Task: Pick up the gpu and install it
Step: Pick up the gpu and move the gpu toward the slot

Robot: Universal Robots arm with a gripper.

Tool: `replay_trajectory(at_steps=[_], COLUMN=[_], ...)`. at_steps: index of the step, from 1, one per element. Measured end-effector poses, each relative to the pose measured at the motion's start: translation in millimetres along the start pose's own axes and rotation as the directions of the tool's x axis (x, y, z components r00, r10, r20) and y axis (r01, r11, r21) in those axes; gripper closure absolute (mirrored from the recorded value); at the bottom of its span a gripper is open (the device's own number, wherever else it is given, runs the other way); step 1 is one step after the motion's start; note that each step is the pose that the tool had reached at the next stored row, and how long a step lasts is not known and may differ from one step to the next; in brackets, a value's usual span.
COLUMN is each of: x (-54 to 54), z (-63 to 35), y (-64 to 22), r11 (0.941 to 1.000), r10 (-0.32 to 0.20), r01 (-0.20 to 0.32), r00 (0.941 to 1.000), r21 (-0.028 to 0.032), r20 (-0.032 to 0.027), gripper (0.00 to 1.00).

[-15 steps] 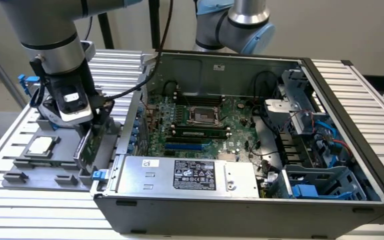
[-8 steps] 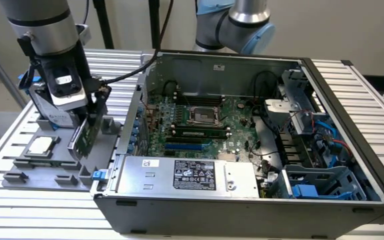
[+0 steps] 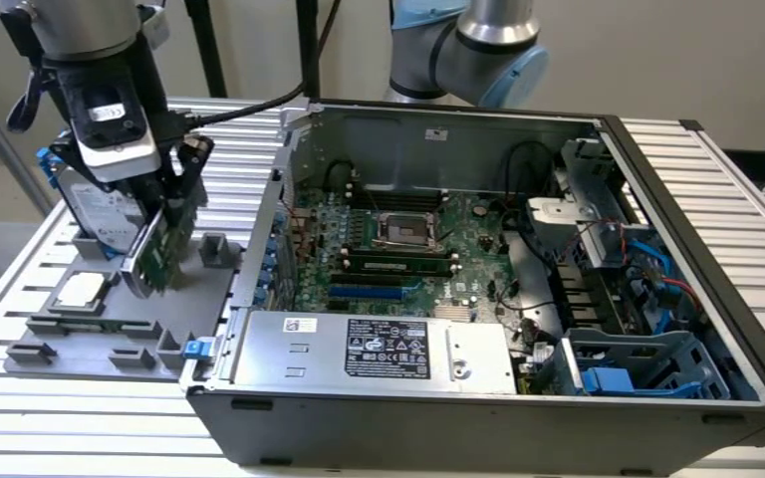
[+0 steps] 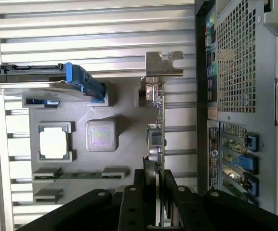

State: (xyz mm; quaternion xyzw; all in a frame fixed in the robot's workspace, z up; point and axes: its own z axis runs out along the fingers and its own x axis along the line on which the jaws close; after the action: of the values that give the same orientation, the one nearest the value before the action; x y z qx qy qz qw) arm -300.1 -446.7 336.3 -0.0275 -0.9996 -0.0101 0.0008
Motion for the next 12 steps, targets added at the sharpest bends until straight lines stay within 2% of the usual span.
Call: replay_trajectory(at_steps=[7, 12], x=[-3.9, -19.6], z=[-32.0, -54.5], y=[1.0, 2.3], r11=[1.0, 1.0], r10=[-0.006, -0.007], r01=[0.006, 0.007], r00=[1.0, 1.0], r21=[0.0001, 0.0003], r20=[-0.0002, -0.0033], gripper=[0.73, 0.73])
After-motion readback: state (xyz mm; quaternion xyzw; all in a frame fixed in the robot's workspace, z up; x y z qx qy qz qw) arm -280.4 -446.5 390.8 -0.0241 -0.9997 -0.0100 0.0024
